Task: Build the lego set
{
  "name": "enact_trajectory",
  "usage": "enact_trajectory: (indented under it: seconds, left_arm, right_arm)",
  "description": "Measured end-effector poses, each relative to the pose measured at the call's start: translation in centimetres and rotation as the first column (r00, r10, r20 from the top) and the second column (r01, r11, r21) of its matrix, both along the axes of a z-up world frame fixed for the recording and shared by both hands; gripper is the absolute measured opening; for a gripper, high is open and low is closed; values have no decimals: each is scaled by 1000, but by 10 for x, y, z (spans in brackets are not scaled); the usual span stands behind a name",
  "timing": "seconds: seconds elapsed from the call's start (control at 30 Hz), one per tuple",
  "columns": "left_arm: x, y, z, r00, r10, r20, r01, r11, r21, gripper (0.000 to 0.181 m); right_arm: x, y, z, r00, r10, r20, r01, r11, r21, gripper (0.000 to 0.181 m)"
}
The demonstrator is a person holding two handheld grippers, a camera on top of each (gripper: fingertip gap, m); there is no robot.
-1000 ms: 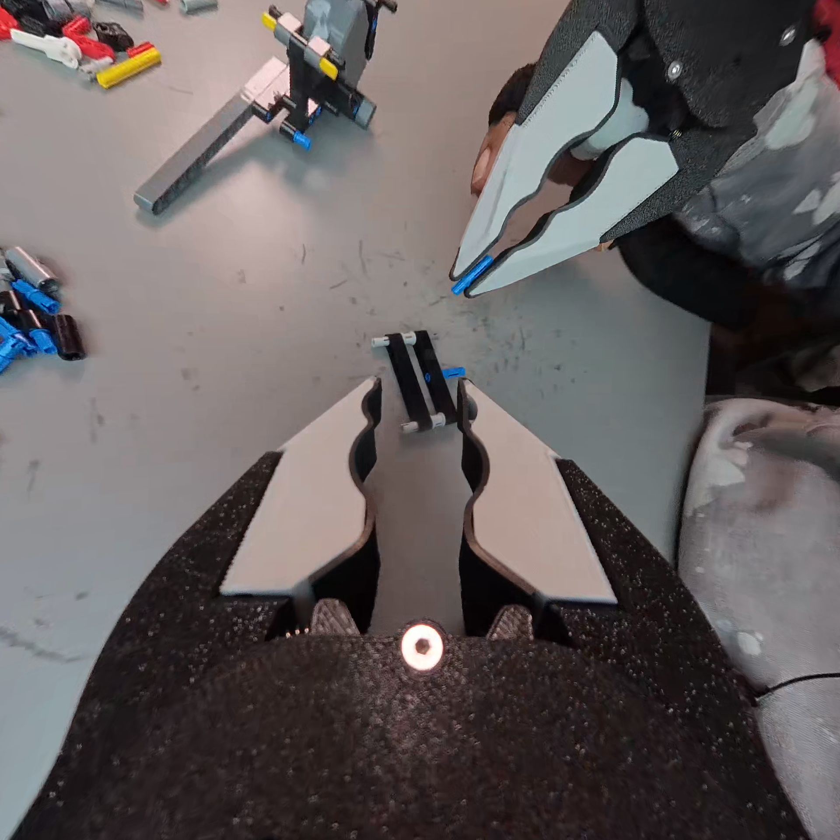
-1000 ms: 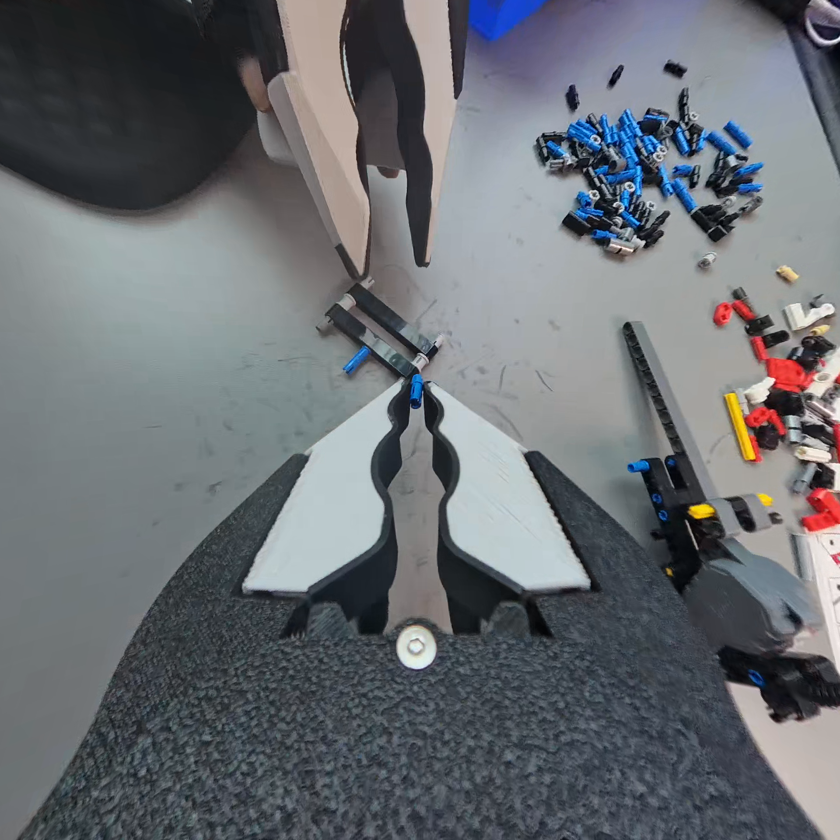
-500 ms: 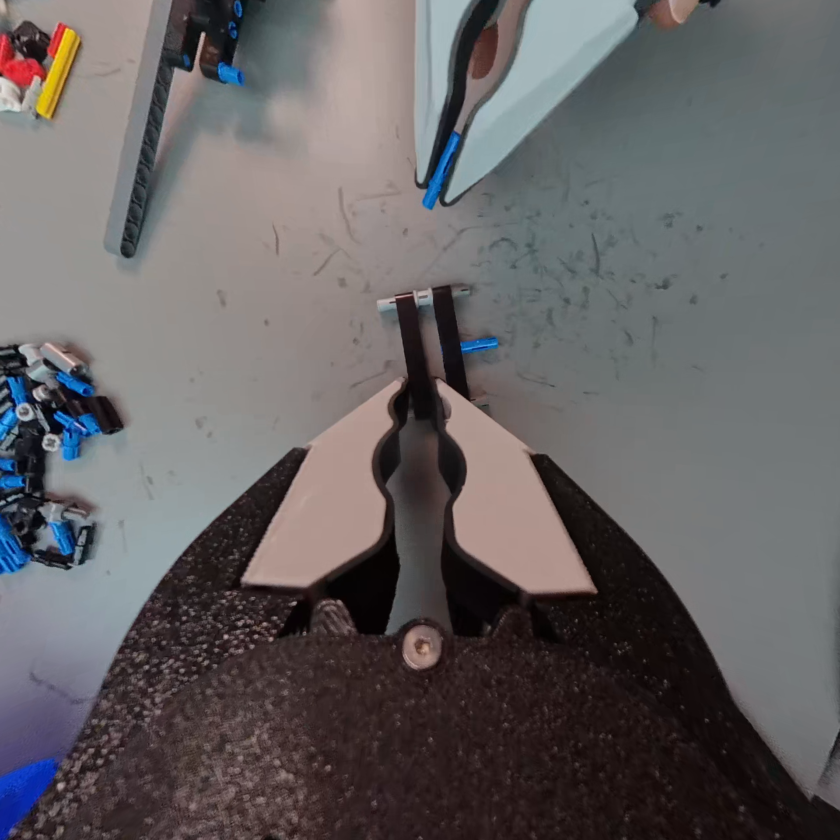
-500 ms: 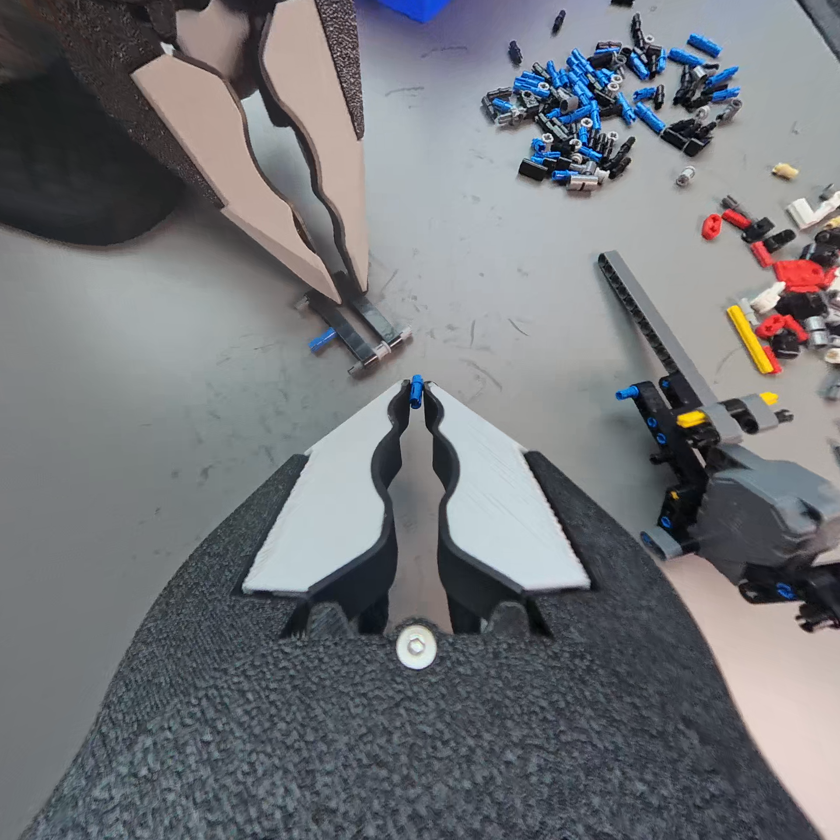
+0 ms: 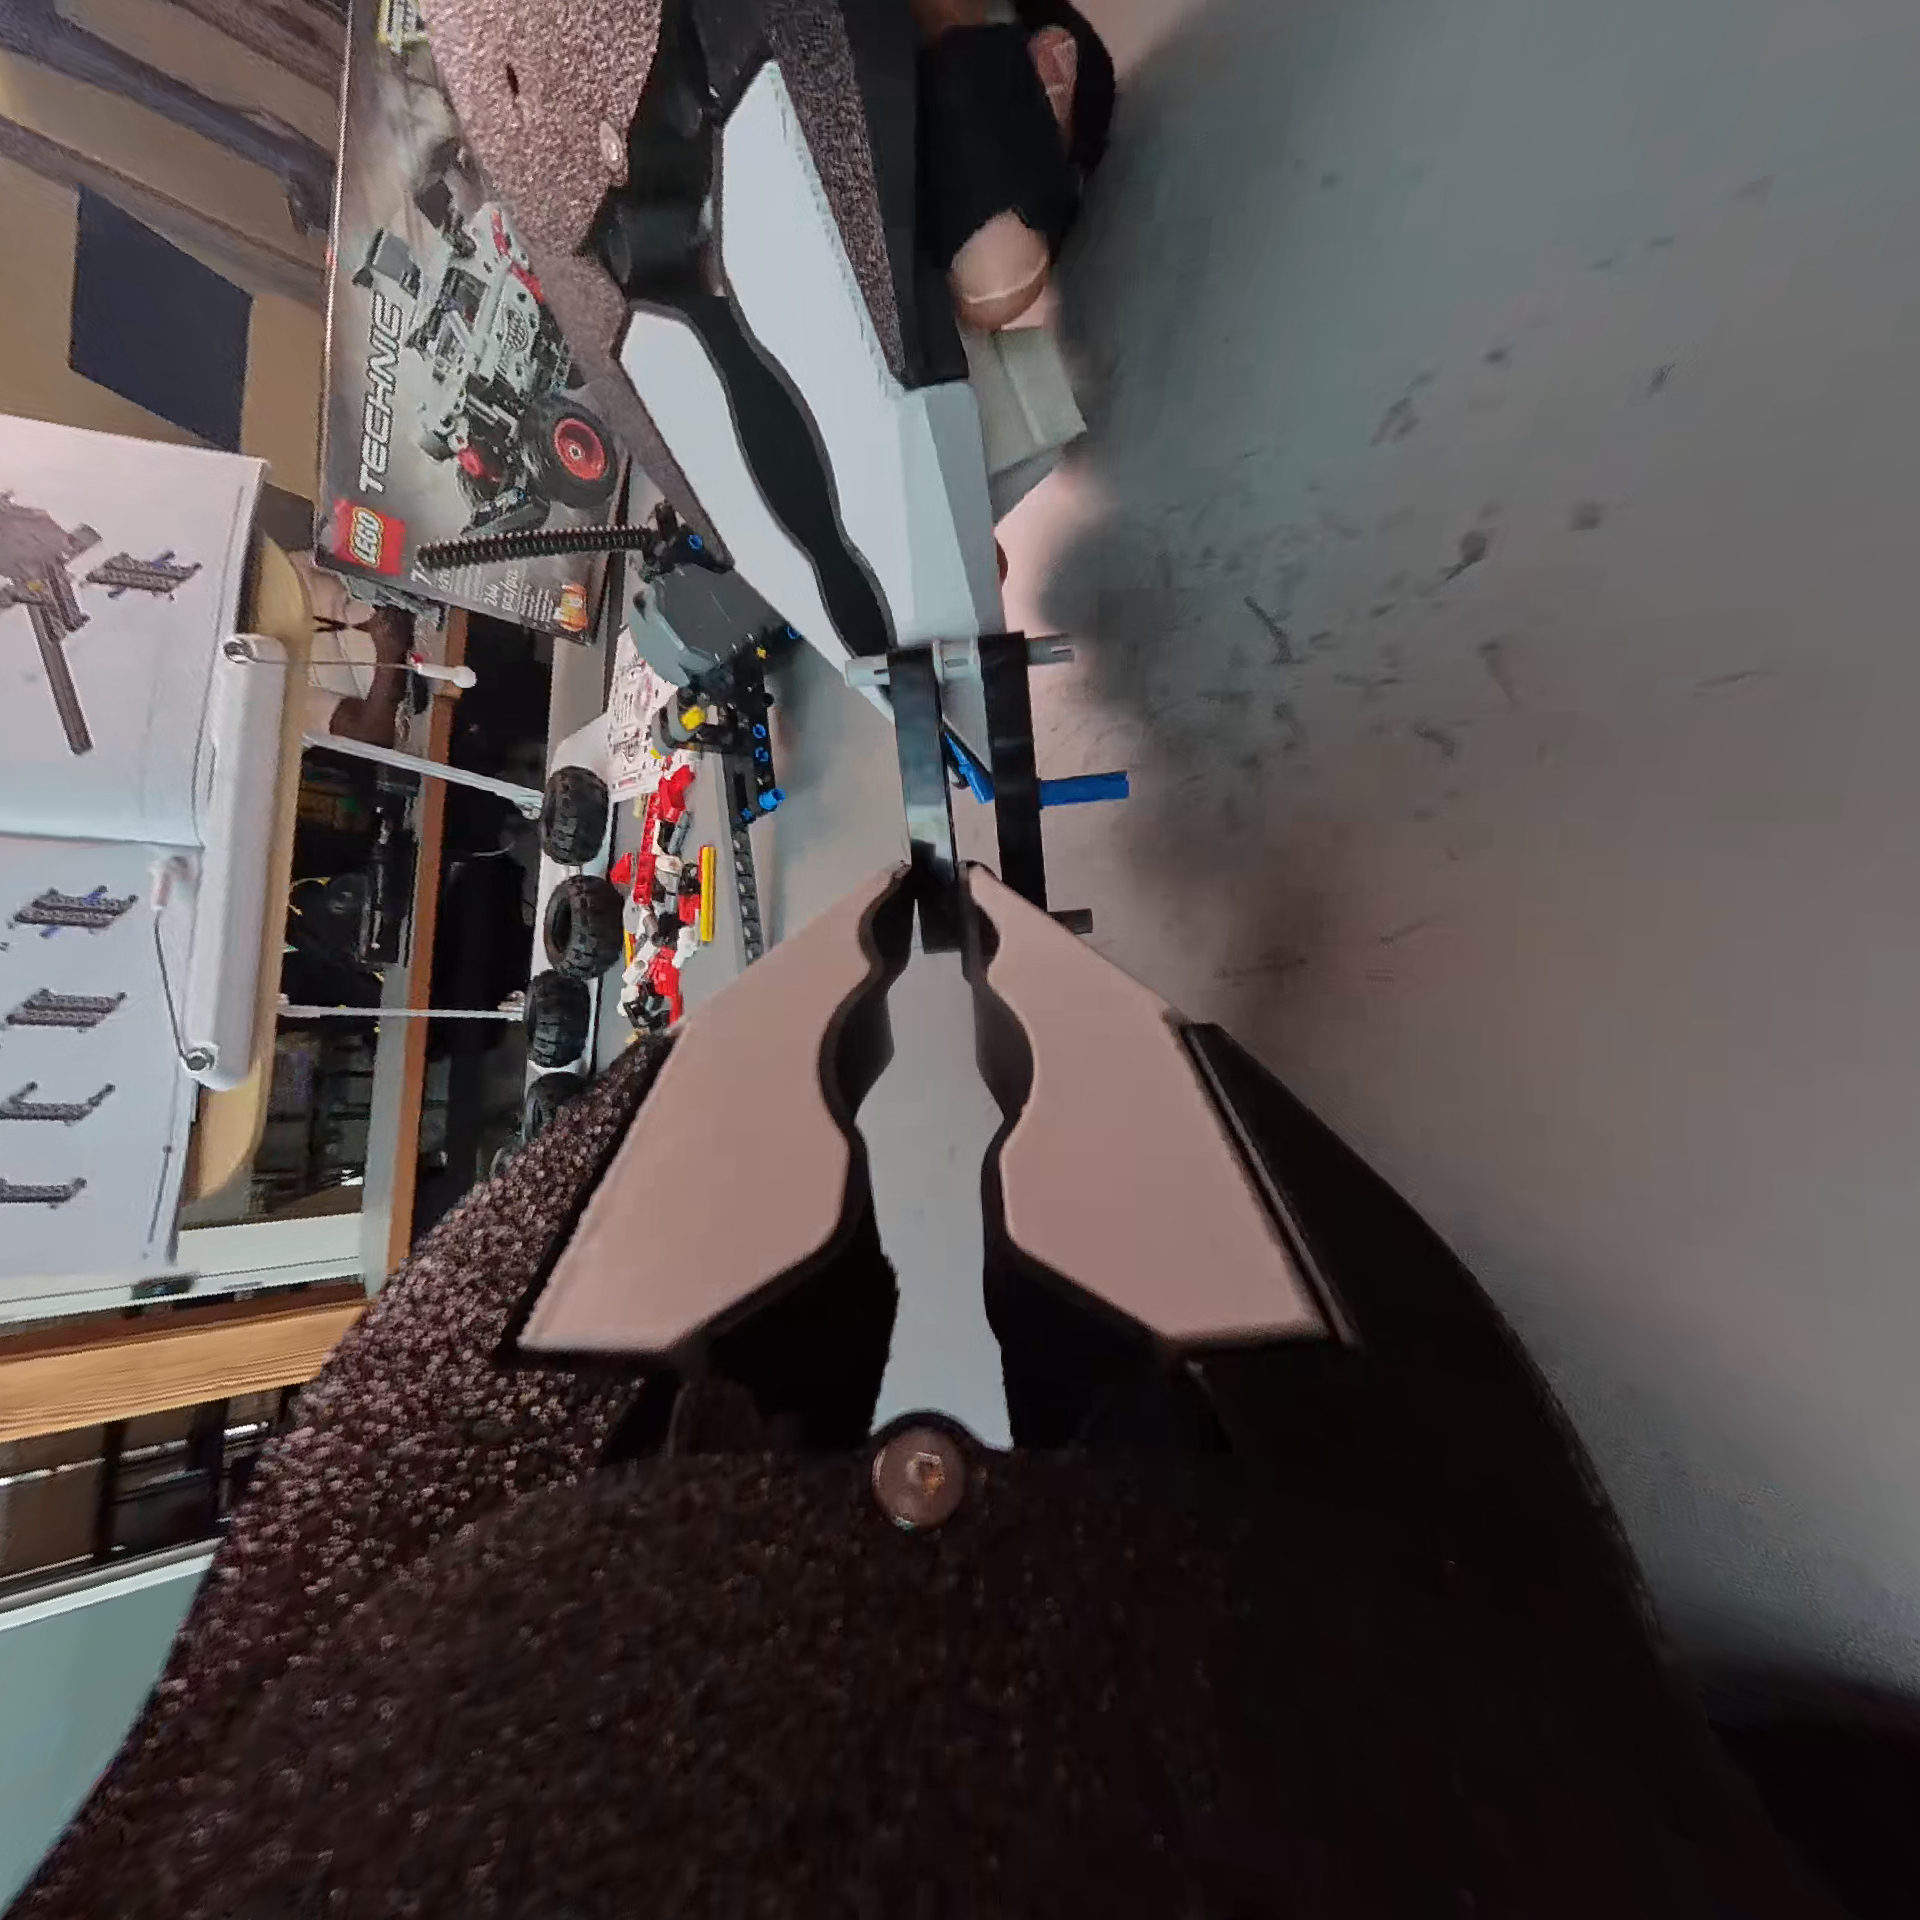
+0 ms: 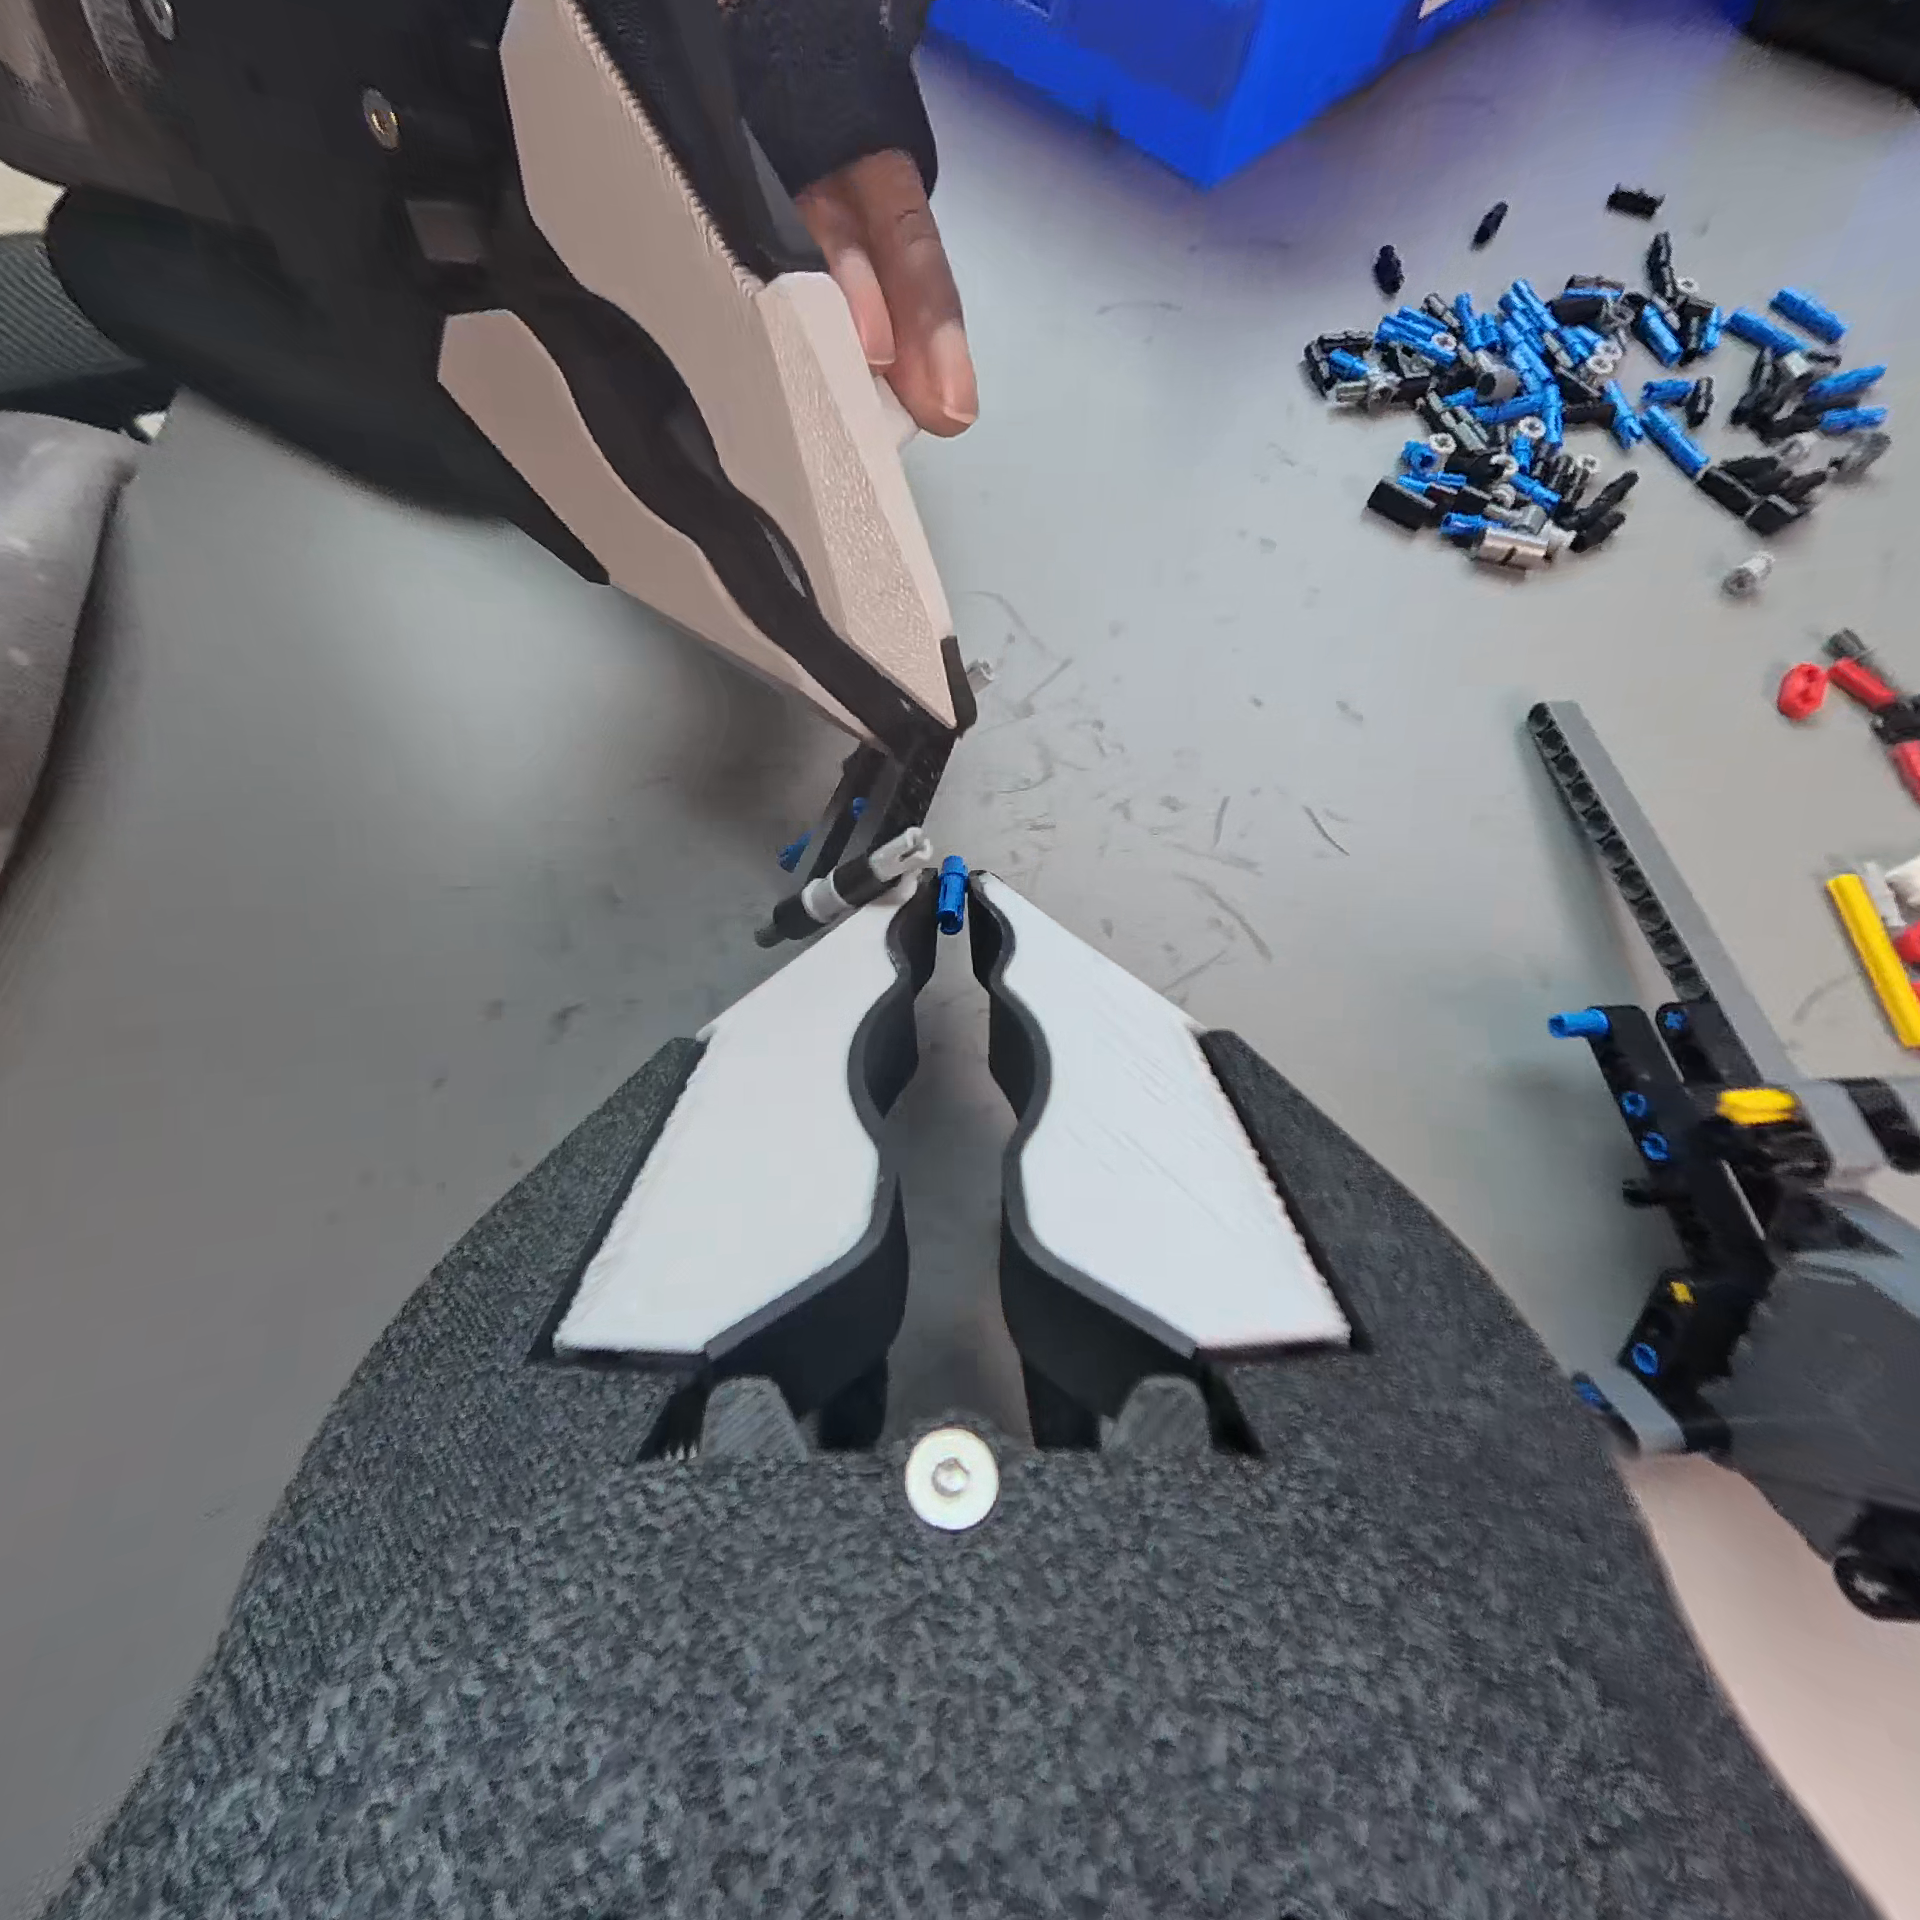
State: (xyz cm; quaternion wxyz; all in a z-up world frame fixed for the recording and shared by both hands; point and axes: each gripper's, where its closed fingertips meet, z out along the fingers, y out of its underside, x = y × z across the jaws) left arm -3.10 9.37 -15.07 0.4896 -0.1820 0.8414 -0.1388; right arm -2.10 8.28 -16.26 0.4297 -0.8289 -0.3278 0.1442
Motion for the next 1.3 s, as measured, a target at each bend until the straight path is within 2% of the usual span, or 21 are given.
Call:
enact_trajectory:
  seconds: [0.17, 0.33, 0.4, 0.47, 0.6, 0.73, 0.83, 0.9, 0.97, 1.07, 1.13, 1.2, 1.23, 1.3]
  left_arm:
    - [-2, -10, 1, 997, -52, 49, 48, 996, 79, 9]
    - [0, -17, 13, 993, -64, 100, 60, 997, 41, 9]
    - [2, -19, 22, 994, -54, 96, 59, 997, -53, 9]
    - [3, -19, 32, 999, -38, 34, 44, 981, -190, 9]
    - [6, -26, 52, 983, -70, -168, -20, 876, -482, 9]
    - [7, -28, 63, 932, -118, -344, -105, 818, -566, 9]
    - [9, -27, 68, 908, -137, -395, -150, 775, -614, 14]
    - [9, -27, 72, 902, -154, -404, -177, 722, -669, 19]
    - [10, -25, 79, 908, -161, -387, -203, 639, -742, 24]
    - [8, -16, 89, 914, -165, -370, -266, 445, -855, 29]
    - [6, -10, 90, 907, -189, -377, -328, 246, -912, 32]
    - [7, -3, 85, 886, -219, -408, -417, 8, -909, 44]
    - [8, 0, 81, 879, -225, -419, -447, -91, -890, 54]
    - [12, 5, 74, 878, -227, -421, -470, -248, -847, 70]
  right_arm:
    - [-10, -2, -2, 988, 84, 128, -97, 990, 105, 5]
    - [-18, 4, 11, 990, 84, 113, -106, 974, 201, 5]
    - [-19, 7, 21, 996, 68, 62, -81, 967, 241, 5]
    - [-18, 11, 30, 999, 38, 16, -41, 959, 281, 5]
    - [-22, 19, 49, 996, -1, -93, 33, 938, 346, 6]
    - [-27, 19, 58, 985, 7, -172, 55, 934, 352, 6]
    - [-27, 18, 64, 972, 11, -236, 73, 935, 346, 6]
    - [-25, 18, 66, 964, 10, -267, 84, 937, 339, 6]
    - [-23, 19, 68, 958, 3, -286, 98, 936, 339, 6]
    - [-19, 21, 71, 951, -15, -308, 124, 933, 337, 5]
    - [-15, 24, 69, 956, -43, -290, 144, 931, 336, 5]
    - [-9, 29, 71, 954, -95, -286, 194, 919, 342, 5]
    - [-5, 31, 74, 949, -125, -289, 225, 911, 345, 5]
    - [6, 35, 82, 936, -191, -296, 297, 880, 371, 5]
